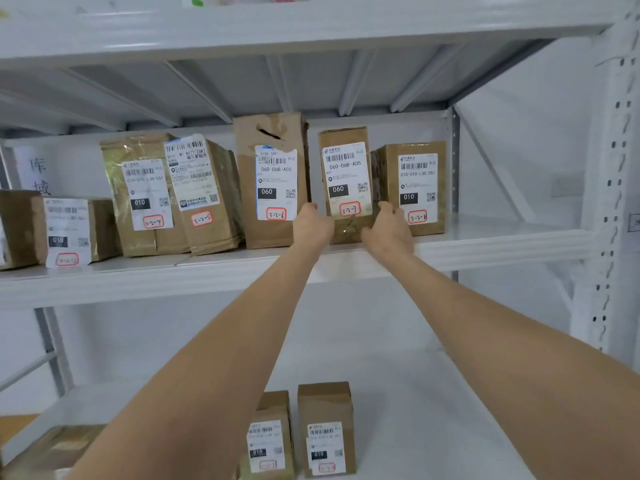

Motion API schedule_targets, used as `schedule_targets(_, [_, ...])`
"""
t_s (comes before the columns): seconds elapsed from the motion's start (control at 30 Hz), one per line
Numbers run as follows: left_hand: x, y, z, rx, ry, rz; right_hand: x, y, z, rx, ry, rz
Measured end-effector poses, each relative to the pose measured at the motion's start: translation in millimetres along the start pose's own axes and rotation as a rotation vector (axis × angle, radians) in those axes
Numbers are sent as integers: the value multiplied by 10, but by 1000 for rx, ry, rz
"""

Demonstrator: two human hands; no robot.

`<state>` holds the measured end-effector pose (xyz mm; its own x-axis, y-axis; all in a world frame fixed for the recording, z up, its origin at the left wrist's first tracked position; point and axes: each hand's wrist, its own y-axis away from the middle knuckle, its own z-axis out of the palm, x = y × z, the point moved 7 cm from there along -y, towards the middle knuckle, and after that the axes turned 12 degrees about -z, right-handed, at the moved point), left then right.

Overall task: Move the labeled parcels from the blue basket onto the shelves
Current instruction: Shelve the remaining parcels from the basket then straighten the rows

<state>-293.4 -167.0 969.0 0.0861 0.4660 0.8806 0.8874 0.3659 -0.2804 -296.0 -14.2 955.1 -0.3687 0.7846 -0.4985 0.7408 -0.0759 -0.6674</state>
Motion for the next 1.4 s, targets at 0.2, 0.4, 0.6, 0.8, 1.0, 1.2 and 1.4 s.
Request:
schedule_targets(0.2, [-178,545,-206,159,13,93,-126,435,-81,113,-2,-161])
schedule_targets(0.4, [-1090,1281,-12,201,-20,5,164,1418,247,-23,-54,-182])
schedule_targets(0.6, [-2328,1963,466,53,-171,-251,777,2534,668,-265,-25,-83])
schedule_targets(0.8, [-3574,2800,959,-148,-247,-479,1519,3859,1266,-585,43,84])
schedule_targets(1.0, [-4795,3763,1455,-278,-310,-704,2227,5132,1825,-887,59,188])
schedule_targets(1.2, [-5866,4417,2150,-348,-372,-912,3224,6101,2358,-1125,84,276])
schedule_targets(1.4, [-6951,5000,3211,-459,-388,-1113,4365,6992,3034,-1272,51,404])
